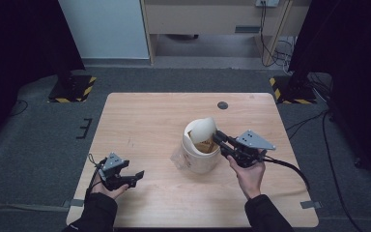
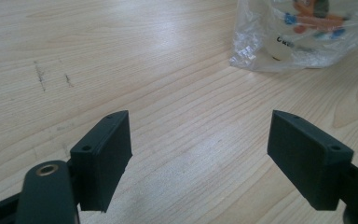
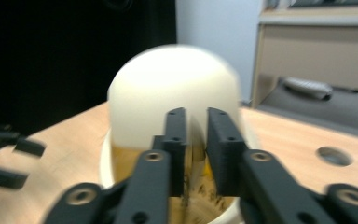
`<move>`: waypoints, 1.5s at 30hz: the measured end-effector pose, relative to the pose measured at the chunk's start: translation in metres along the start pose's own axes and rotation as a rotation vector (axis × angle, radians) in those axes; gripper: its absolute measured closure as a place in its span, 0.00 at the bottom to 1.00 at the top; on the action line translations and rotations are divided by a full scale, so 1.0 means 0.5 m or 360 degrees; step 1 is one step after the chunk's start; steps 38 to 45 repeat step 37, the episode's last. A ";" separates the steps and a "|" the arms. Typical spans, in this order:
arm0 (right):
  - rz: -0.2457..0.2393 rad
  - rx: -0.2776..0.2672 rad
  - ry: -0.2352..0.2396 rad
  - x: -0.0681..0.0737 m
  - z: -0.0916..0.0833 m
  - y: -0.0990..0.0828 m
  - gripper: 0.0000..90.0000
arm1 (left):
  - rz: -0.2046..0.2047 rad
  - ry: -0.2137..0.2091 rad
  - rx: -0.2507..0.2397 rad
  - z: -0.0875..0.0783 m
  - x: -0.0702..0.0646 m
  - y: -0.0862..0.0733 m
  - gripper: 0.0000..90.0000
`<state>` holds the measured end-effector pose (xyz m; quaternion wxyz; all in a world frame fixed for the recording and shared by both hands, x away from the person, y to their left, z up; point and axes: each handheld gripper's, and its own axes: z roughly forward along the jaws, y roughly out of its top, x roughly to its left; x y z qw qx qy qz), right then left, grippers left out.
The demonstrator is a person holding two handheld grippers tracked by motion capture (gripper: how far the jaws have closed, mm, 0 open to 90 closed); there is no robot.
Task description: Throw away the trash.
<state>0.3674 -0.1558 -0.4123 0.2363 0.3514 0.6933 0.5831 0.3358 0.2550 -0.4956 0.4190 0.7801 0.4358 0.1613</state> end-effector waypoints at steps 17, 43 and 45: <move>0.0197 0.0178 -0.0385 -0.154 -0.081 -0.057 0.29 | 0.0001 0.0029 0.0101 0.010 0.015 -0.009 0.19; 0.0196 0.0747 -0.0483 -0.218 -0.070 -0.191 0.17 | 0.0056 0.0151 0.0353 0.044 0.052 -0.043 0.05; 0.0196 0.0747 -0.0483 -0.218 -0.070 -0.191 0.17 | 0.0056 0.0151 0.0353 0.044 0.052 -0.043 0.05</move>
